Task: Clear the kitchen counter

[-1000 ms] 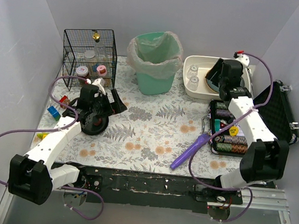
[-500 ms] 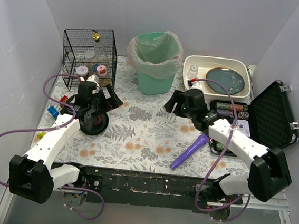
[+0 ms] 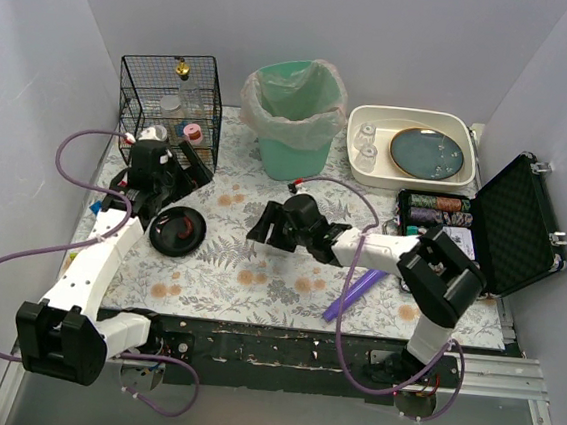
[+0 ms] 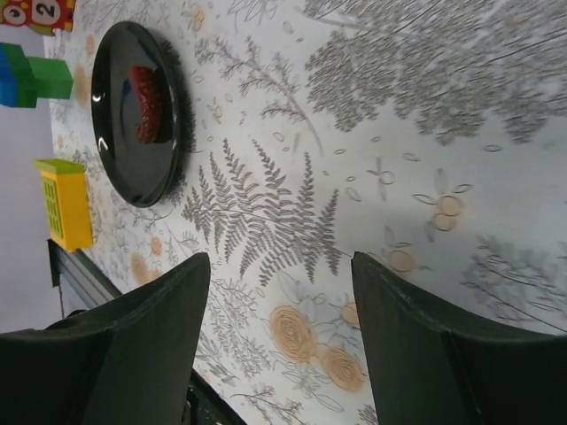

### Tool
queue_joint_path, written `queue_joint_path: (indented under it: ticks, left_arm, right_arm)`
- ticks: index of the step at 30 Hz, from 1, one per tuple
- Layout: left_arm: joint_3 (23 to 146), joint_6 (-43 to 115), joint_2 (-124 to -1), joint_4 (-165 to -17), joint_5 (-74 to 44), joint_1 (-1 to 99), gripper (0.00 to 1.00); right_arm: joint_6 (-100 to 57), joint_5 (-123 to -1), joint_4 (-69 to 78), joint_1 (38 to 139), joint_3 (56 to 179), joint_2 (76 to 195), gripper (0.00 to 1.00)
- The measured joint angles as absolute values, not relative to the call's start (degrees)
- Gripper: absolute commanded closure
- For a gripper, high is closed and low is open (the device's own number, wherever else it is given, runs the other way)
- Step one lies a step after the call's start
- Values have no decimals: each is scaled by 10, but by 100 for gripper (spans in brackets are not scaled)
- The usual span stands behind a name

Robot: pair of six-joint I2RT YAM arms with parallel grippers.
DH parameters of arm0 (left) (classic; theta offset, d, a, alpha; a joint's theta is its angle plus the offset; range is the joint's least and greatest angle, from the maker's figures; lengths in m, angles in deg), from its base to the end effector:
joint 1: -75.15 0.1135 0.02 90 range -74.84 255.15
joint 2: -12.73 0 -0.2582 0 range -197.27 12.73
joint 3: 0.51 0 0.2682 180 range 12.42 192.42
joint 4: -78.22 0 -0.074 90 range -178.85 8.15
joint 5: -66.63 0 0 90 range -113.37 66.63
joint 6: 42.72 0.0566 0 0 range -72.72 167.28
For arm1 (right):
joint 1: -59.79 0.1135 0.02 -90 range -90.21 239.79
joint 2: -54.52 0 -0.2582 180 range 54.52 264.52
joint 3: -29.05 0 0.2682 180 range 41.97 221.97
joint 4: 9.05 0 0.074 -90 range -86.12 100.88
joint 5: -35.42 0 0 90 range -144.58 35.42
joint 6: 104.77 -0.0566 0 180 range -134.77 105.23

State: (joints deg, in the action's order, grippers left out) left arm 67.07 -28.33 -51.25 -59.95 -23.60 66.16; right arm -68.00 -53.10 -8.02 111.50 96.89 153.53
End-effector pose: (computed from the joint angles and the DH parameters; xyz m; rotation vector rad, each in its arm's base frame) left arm 0.2736 -0.0431 0.2816 -1.2979 1.9709 -0.7672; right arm 0.2493 0.3134 0.1601 0.0473 2.3194 0.9973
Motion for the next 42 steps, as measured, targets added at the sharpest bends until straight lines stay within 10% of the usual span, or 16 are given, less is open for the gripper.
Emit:
queue_joint_path:
  ticks: [24,42]
  left_arm:
    - [782,-260,-527,-588,-206,683,2]
    - [788,-256,-485,-593,-200,683,2]
  right_arm:
    - [-898,-502,-147,1203,1197,1794,39]
    - [-899,-496,-101,1204,1278,1853,95]
